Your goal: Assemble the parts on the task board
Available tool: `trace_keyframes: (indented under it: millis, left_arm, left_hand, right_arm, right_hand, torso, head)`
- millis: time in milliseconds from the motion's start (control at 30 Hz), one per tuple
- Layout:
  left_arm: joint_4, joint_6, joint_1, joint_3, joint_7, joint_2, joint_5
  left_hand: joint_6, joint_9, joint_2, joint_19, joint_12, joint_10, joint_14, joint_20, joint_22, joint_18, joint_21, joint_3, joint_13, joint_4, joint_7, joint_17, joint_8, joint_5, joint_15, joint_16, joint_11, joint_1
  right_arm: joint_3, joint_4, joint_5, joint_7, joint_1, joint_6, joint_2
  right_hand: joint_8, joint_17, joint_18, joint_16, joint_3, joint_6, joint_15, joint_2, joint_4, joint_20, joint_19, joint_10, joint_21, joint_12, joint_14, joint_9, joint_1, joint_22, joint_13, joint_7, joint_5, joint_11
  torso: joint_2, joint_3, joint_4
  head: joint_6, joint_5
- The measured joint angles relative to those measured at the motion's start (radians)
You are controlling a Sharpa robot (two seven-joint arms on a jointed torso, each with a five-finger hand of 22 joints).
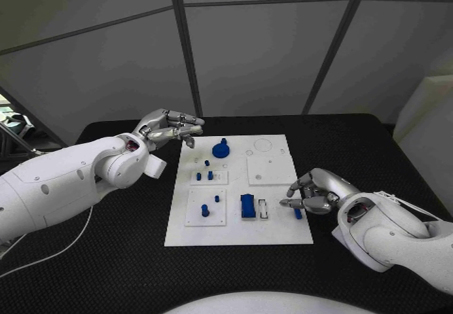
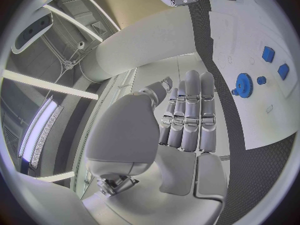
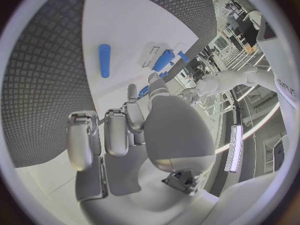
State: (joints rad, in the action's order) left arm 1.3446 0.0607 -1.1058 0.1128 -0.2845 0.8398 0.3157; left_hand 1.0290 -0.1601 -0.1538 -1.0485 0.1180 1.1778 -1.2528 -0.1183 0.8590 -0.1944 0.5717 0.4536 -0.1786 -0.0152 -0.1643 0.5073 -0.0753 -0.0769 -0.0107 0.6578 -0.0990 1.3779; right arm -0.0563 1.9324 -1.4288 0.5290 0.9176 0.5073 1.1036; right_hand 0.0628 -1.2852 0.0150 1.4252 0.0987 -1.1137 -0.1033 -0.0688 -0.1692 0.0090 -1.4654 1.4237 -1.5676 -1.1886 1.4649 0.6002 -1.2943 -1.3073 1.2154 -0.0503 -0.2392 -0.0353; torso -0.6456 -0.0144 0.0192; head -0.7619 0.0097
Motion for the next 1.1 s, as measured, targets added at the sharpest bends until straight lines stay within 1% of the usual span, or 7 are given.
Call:
trace_keyframes:
  millis: [133, 300, 433, 500, 567, 867, 1100]
  left_arm:
    - [0.000, 0.000, 0.001, 0.000, 0.000, 0.000, 0.000]
    - [0.001, 0.000, 0.003, 0.000, 0.000, -0.002, 0.000]
    - [0.002, 0.000, 0.005, 0.000, 0.000, -0.002, 0.000]
    - [0.003, 0.000, 0.005, 0.000, 0.000, -0.001, 0.000]
    - [0.003, 0.000, 0.006, 0.000, 0.000, 0.000, 0.000]
    - [0.004, 0.000, 0.007, 0.000, 0.000, 0.001, 0.000]
    - [0.004, 0.000, 0.007, 0.000, 0.000, 0.002, 0.000]
  left_hand:
    - [0.000, 0.000, 0.000, 0.000, 0.000, 0.000, 0.000, 0.000, 0.000, 0.000, 0.000, 0.000, 0.000, 0.000, 0.000, 0.000, 0.000, 0.000, 0.000, 0.000, 0.000, 0.000]
    - [0.000, 0.000, 0.000, 0.000, 0.000, 0.000, 0.000, 0.000, 0.000, 0.000, 0.000, 0.000, 0.000, 0.000, 0.000, 0.000, 0.000, 0.000, 0.000, 0.001, 0.000, 0.000]
    - [0.000, 0.000, 0.000, 0.000, 0.000, 0.000, 0.000, 0.000, 0.000, 0.000, 0.000, 0.000, 0.000, 0.000, 0.000, 0.000, 0.000, 0.000, 0.000, 0.001, 0.000, 0.000]
    - [0.000, 0.000, 0.000, 0.000, 0.000, 0.000, 0.000, 0.000, 0.000, 0.000, 0.000, 0.000, 0.000, 0.000, 0.000, 0.000, 0.000, 0.000, 0.000, 0.001, 0.000, 0.000]
    - [0.000, 0.000, 0.000, 0.000, 0.000, 0.000, 0.000, 0.000, 0.000, 0.000, 0.000, 0.000, 0.000, 0.000, 0.000, 0.000, 0.000, 0.000, 0.000, 0.001, 0.000, 0.000]
    - [0.000, 0.000, 0.000, 0.000, 0.000, 0.000, 0.000, 0.000, 0.000, 0.000, 0.000, 0.000, 0.000, 0.000, 0.000, 0.000, 0.000, 0.000, 0.000, 0.001, 0.000, 0.000]
    - [0.000, 0.000, 0.000, 0.000, 0.000, 0.000, 0.000, 0.000, 0.000, 0.000, 0.000, 0.000, 0.000, 0.000, 0.000, 0.000, 0.000, 0.000, 0.000, 0.001, 0.000, 0.000]
  right_arm:
    - [0.000, -0.005, 0.009, -0.019, 0.000, -0.004, 0.032]
    - [0.000, -0.027, -0.010, -0.021, 0.000, -0.026, 0.033]
    - [0.001, -0.041, -0.037, -0.011, -0.001, -0.050, 0.021]
    - [0.001, -0.045, -0.051, -0.003, -0.001, -0.062, 0.017]
    - [0.001, -0.050, -0.067, 0.007, -0.002, -0.075, 0.013]
    - [0.001, -0.069, -0.111, 0.041, -0.005, -0.123, -0.014]
    - [0.001, -0.076, -0.135, 0.061, -0.019, -0.158, -0.021]
  right_hand:
    - [0.000, -0.009, 0.000, 0.006, 0.004, -0.015, 0.000, 0.009, 0.009, 0.000, 0.000, 0.000, 0.000, 0.000, 0.000, -0.021, -0.009, 0.000, 0.000, 0.004, 0.000, 0.000]
    - [0.000, -0.014, 0.000, 0.006, 0.010, -0.031, 0.000, 0.010, 0.015, 0.000, 0.000, 0.000, 0.000, 0.004, 0.000, -0.037, -0.010, 0.000, -0.002, 0.009, -0.010, 0.000]
    - [0.000, -0.020, 0.000, 0.010, 0.023, -0.051, 0.000, 0.017, 0.016, 0.000, 0.000, 0.000, 0.000, 0.005, 0.000, -0.047, -0.003, 0.000, -0.002, 0.011, -0.010, 0.000]
    - [0.000, -0.023, 0.000, 0.010, 0.027, -0.055, 0.000, 0.020, 0.012, 0.000, 0.000, 0.000, 0.000, 0.005, 0.000, -0.049, 0.000, 0.000, 0.000, 0.014, -0.010, 0.000]
    - [0.000, -0.023, 0.000, 0.010, 0.029, -0.058, 0.000, 0.023, 0.009, 0.000, 0.000, 0.000, 0.000, 0.005, 0.000, -0.050, 0.004, 0.000, 0.001, 0.011, -0.010, 0.000]
    - [0.000, -0.023, 0.000, 0.013, 0.032, -0.068, 0.000, 0.019, 0.012, 0.000, 0.000, 0.004, 0.000, 0.006, 0.000, -0.051, 0.008, 0.000, 0.004, 0.015, -0.010, -0.004]
    - [0.004, -0.023, 0.000, 0.013, 0.032, -0.070, 0.000, 0.019, 0.012, 0.000, 0.000, 0.004, 0.000, 0.006, 0.000, -0.051, 0.008, 0.000, 0.005, 0.017, -0.010, -0.004]
  torso:
    - [0.000, 0.0001, 0.0009]
    - [-0.002, -0.0004, 0.0014]
    - [-0.002, -0.0007, 0.0013]
    - [-0.002, -0.0007, 0.0000]
    - [-0.002, -0.0005, -0.0014]
    - [-0.002, 0.0003, -0.0030]
    - [-0.002, 0.0007, -0.0030]
  head:
    - [0.003, -0.012]
    - [0.005, -0.025]
    - [0.003, -0.027]
    - [0.000, -0.029]
    - [-0.002, -0.030]
    - [-0.010, -0.027]
    - [-0.015, -0.026]
